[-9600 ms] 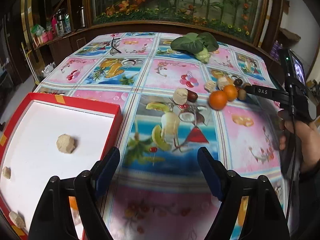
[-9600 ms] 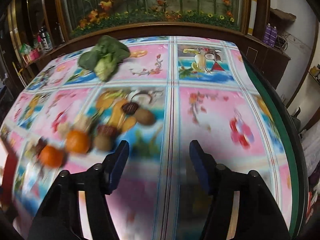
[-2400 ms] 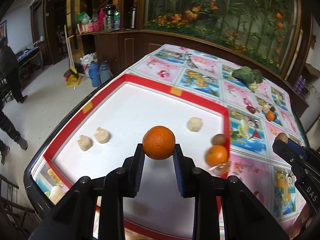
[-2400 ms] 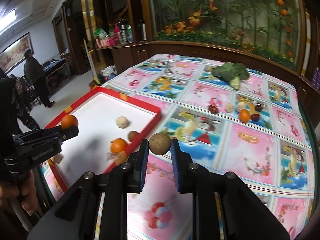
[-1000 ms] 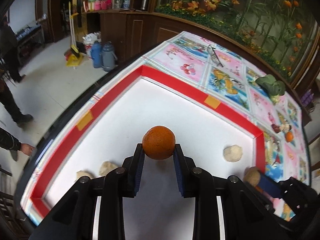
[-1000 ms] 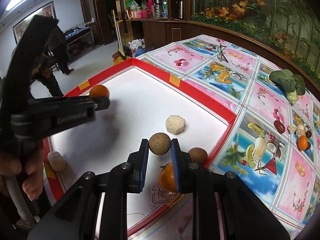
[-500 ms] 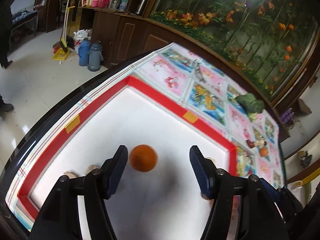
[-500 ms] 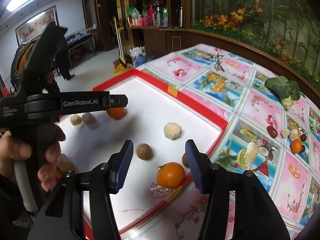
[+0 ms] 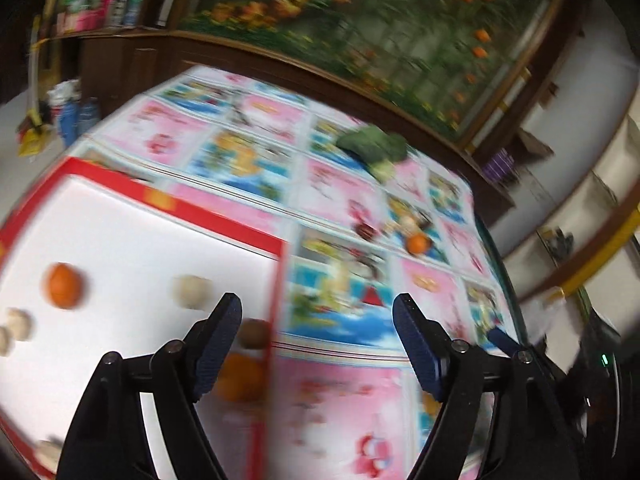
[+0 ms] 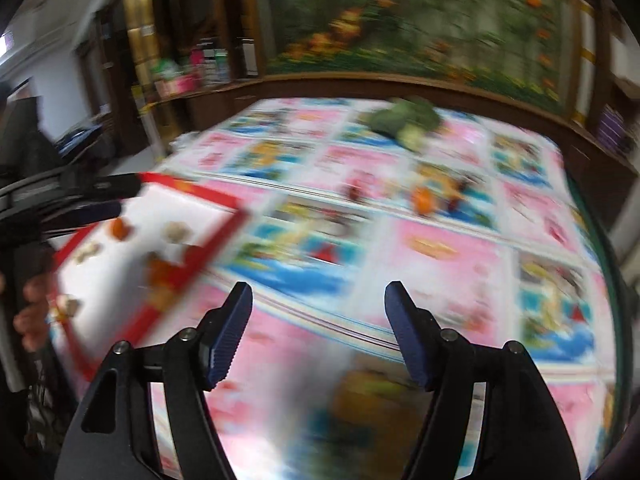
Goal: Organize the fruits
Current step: 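Grasp a dark red date with the right gripper while the left grasps another date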
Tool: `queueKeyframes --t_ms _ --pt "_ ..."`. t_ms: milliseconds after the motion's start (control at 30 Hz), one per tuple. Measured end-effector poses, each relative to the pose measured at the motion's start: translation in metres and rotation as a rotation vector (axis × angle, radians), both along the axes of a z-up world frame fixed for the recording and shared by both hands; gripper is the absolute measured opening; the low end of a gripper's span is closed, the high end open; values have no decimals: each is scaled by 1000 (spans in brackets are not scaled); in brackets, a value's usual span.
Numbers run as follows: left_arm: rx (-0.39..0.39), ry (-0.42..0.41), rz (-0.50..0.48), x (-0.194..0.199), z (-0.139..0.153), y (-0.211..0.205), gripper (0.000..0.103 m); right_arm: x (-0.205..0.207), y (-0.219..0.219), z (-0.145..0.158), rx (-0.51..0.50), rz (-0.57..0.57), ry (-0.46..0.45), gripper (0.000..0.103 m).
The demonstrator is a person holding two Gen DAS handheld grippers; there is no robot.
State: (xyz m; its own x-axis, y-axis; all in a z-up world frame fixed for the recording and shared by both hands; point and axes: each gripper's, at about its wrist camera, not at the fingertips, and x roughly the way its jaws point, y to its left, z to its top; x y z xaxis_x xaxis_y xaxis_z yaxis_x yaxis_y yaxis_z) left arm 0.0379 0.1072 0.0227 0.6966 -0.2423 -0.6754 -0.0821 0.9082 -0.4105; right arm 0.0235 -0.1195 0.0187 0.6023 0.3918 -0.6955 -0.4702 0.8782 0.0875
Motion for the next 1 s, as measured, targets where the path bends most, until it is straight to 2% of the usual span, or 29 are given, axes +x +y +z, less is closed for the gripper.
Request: queueKeyframes --t_ms 133,267,367,500,667,733,800,867,1000 --pt "-6 56 -70 26 -14 -36 78 29 -47 -13 2 -106 38 69" --pt "7 97 -102 51 -24 -59 78 65 -63 -26 -32 -155 59 67" --pt "17 111 -109 65 -27 -68 78 94 -58 -36 -62 -145 74 64" --pt "20 130 -103 82 -34 -71 78 135 -48 -47 -90 -136 90 52" --pt "19 160 -100 102 -46 -73 78 175 -35 -48 -98 -138 94 49" --pt "20 161 -99 111 -48 -75 78 184 -30 -49 -104 -130 94 45" --pt "22 167 -99 122 -52 -78 78 192 -25 -52 -116 -123 96 35" --pt "24 168 -96 131 -56 -81 78 196 -22 -55 -119 -119 92 30" --pt "59 147 -78 148 -56 -87 76 196 -23 -55 -112 -122 91 29"
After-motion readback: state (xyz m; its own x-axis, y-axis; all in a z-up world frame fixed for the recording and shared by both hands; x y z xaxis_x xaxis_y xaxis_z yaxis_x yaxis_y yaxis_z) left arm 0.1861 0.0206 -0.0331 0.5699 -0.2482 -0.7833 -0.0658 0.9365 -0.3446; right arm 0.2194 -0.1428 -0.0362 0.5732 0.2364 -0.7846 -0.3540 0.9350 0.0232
